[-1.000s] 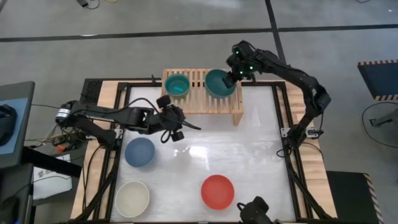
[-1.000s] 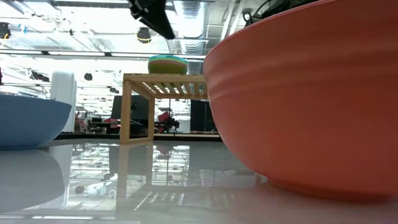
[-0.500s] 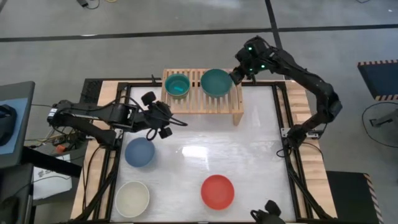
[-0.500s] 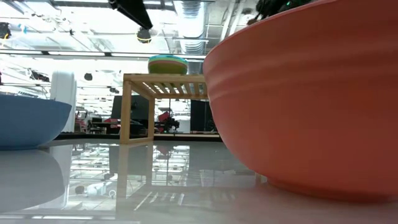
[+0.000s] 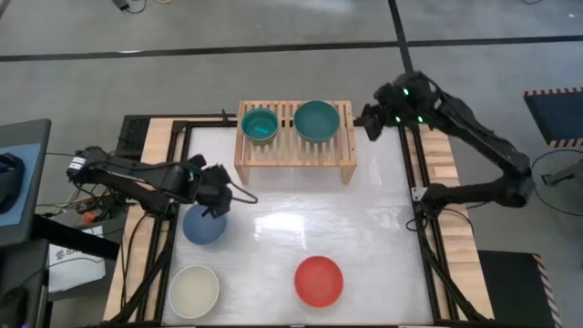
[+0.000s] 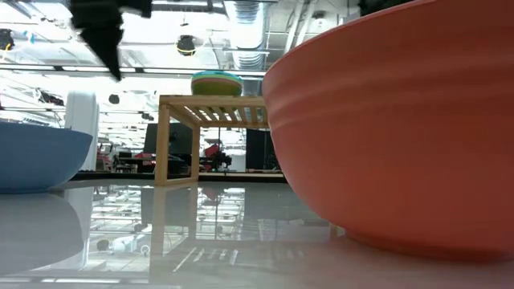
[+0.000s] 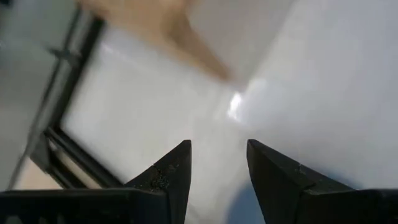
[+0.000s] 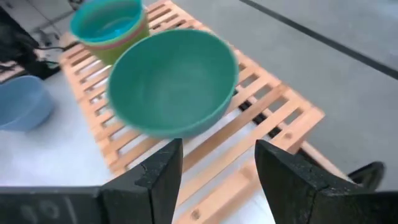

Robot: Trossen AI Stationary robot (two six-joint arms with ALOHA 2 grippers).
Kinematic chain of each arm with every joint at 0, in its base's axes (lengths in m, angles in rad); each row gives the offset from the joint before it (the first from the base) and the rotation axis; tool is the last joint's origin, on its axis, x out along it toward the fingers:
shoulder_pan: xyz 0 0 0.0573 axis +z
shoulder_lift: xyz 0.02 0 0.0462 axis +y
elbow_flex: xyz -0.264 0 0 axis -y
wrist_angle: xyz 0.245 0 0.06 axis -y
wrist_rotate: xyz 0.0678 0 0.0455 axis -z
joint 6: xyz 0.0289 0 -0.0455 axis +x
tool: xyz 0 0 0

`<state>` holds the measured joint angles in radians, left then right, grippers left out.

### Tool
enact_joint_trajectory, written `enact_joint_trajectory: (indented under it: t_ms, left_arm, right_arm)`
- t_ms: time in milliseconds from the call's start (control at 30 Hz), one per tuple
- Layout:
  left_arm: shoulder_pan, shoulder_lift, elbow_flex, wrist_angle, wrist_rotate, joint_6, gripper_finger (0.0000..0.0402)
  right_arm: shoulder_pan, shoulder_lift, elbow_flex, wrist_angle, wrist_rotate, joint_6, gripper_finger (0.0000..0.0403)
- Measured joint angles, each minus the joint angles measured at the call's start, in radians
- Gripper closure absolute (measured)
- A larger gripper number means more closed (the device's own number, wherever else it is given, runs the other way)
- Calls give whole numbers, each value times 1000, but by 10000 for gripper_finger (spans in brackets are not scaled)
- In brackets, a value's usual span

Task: Place and stack bowls onto a shelf
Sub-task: Stack the blue bowl on top of the green bowl

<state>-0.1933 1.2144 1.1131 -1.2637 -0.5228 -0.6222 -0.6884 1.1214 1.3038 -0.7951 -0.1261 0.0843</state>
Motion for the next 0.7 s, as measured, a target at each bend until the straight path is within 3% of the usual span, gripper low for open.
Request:
enact_joint_trajectory:
  t_ms: [167, 333, 700]
  left_arm:
    - [-1, -5, -119, -13, 143, -26, 261]
    - [29, -6, -207, -28, 186, 0, 261]
    - [149, -5, -345, 72, 324, 144, 265]
  right_arm:
    - [74, -147, -191, 76, 0, 56, 176]
    - [145, -235, -306, 142, 1, 99, 176]
    - [231, -225, -330, 170, 53, 110, 177]
